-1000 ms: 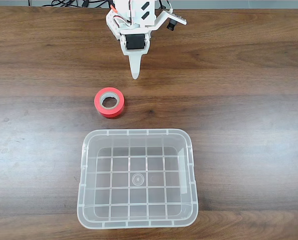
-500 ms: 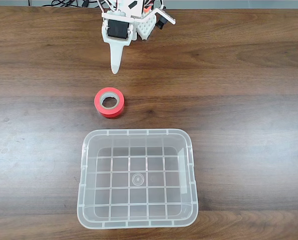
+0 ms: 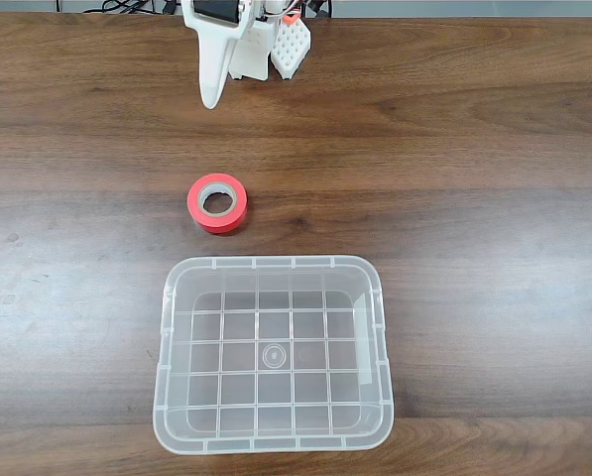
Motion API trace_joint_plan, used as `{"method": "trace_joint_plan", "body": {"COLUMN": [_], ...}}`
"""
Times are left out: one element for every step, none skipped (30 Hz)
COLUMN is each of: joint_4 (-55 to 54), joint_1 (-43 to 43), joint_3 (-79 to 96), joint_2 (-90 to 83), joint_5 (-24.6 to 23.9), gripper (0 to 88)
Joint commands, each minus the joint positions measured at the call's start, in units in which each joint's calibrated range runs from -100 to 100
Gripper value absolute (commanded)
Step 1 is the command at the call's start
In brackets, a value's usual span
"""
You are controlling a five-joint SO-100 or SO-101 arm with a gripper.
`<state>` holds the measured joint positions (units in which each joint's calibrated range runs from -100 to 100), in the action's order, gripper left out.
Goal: Grab the tape and place it in the box.
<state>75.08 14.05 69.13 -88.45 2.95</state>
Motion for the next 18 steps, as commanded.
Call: {"method": "trace_joint_plan", "body": {"joint_4": [1.0,1.0,1.2,1.6,2.5,3.6,4.6,5.3,5.7,5.7,5.3,5.1,5.0,5.0,5.0,4.9,4.4,3.3], "joint_1": [0.1,0.1,0.1,0.1,0.1,0.1,0.1,0.1,0.1,0.1,0.1,0.1,0.1,0.1,0.1,0.1,0.1,0.1], "joint_3": [-17.4,-20.0,-22.8,-25.2,-27.7,-29.8,-31.9,-33.9,-35.6,-37.1,-38.4,-39.4,-40.2,-40.7,-40.9,-41.0,-41.1,-40.9], "joint_2": [16.3,19.7,23.8,27.5,31.5,35.1,39.1,42.6,46.5,49.7,53.2,56.3,59.6,62.3,64.7,67.2,69.2,71.2], "joint_5": [-2.3,-2.6,-2.8,-3.0,-3.4,-3.9,-4.4,-4.8,-4.8,-4.8,-4.6,-4.6,-4.6,-4.5,-4.4,-3.7,-3.1,-2.5], "gripper": [1.2,1.2,1.2,1.2,1.2,1.2,1.2,1.2,1.2,1.2,1.2,1.2,1.2,1.3,1.3,1.3,1.3,1.3]}}
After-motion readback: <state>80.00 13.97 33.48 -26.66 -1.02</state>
